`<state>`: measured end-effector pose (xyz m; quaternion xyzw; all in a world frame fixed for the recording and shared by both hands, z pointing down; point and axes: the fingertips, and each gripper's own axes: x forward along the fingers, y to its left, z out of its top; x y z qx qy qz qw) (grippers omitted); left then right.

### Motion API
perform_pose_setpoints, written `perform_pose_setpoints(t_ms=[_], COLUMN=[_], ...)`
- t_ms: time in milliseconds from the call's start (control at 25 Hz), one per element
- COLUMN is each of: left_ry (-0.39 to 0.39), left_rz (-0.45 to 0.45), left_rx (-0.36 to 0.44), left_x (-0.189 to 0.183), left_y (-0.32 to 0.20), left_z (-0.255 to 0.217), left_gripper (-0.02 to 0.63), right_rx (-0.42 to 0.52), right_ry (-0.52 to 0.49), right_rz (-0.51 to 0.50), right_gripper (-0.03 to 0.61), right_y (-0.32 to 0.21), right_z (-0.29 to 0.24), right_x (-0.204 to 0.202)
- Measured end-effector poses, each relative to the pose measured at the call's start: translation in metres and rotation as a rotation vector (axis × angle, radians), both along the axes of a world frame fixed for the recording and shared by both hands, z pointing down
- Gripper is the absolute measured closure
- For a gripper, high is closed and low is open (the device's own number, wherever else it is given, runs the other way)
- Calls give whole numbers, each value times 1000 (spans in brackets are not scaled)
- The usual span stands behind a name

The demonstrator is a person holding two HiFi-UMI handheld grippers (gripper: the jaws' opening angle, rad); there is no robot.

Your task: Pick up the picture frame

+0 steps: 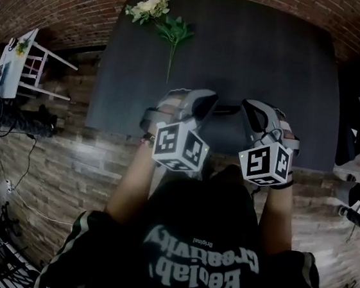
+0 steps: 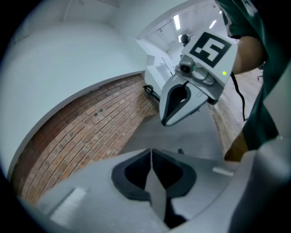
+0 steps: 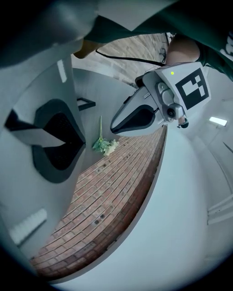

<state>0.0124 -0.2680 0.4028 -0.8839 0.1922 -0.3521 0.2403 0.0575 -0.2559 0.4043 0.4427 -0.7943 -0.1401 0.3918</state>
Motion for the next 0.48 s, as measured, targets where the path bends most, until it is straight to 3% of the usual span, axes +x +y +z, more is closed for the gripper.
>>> perform_pose_setpoints(t_ms=[160, 480], left_ry=[-13, -38], left_rz=[9, 3], left_rx=[-38, -139], left_x=[0, 10], left_y=[1, -3], left_z=[16, 47], left_gripper=[598, 536], right_rx=[-22, -69], right_ry=[-1, -21], right_rz=[2, -48], right_gripper=[572, 572], right_y=[2, -11], right_z=[10, 31], right_x=[-3, 4])
